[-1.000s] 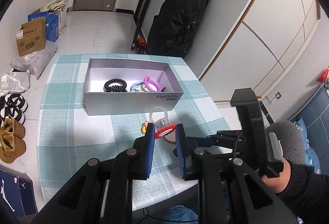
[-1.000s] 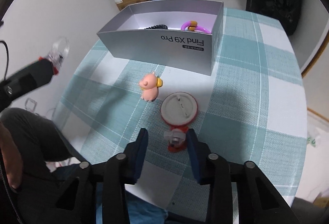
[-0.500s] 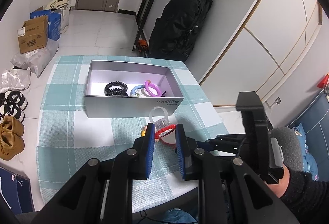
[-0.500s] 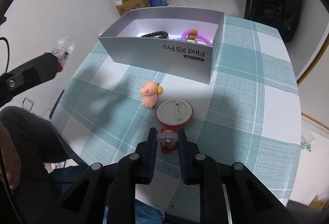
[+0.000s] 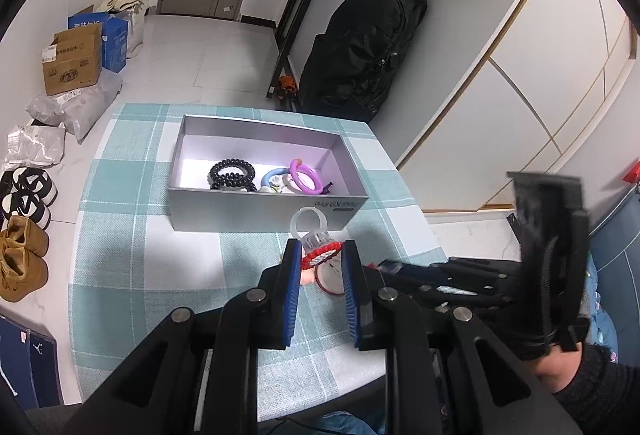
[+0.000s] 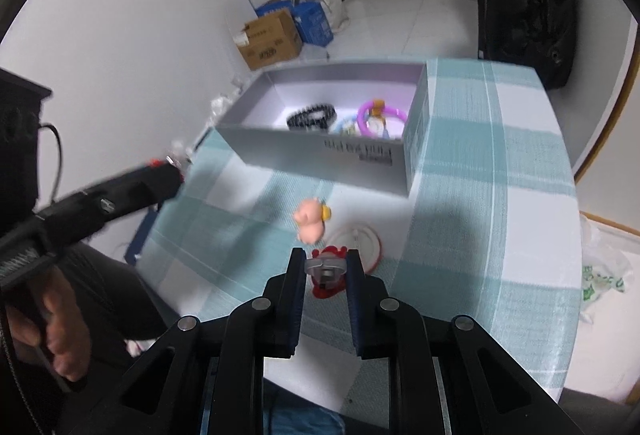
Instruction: Organize jewelry
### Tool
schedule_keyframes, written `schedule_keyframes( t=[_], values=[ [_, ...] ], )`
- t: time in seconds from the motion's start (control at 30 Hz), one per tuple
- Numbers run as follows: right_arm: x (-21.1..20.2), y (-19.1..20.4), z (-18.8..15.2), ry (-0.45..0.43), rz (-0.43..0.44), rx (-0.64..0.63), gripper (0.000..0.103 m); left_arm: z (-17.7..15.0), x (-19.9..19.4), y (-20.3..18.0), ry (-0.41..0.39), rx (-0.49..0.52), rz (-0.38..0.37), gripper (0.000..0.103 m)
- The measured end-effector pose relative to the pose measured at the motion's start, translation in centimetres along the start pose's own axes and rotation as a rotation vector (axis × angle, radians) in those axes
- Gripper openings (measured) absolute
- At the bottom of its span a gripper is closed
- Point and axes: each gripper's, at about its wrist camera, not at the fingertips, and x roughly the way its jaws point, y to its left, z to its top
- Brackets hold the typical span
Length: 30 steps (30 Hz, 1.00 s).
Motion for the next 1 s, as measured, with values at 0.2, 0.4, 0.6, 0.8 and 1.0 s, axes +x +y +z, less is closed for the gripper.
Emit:
schedule_keyframes(
  t=[0.2, 0.4, 0.6, 0.8, 1.0],
  values=[
    [-1.8, -0.6, 2.8, -0.06, 0.063, 0.037, 0.018, 1.8, 0.1, 0.7, -0.014, -0.04, 0.015, 0.015],
    [-2.1, -0.6, 6.2, -0.087, 0.103, 0.027, 0.018, 4.2, 1.4, 0.4, -0.001, -0.029, 0.046, 0.015],
    [-1.0, -1.1, 9.6, -0.084, 0.121, 0.015, 0.018, 6.3, 3.6, 0.8, 0.03, -0.029, 0.07, 0.015],
    [1.2, -2.3, 11.3, -0.045, 0.138, 0.046, 0.018, 7.6, 5.7, 2.3, 0.058, -0.059, 0.071, 0.015],
    [3.4, -3.6, 11.8, -0.014, 0.158, 0.091, 0.018, 7.6, 7.8, 3.3, 0.095, -0.066, 0.117, 0.015]
  ],
)
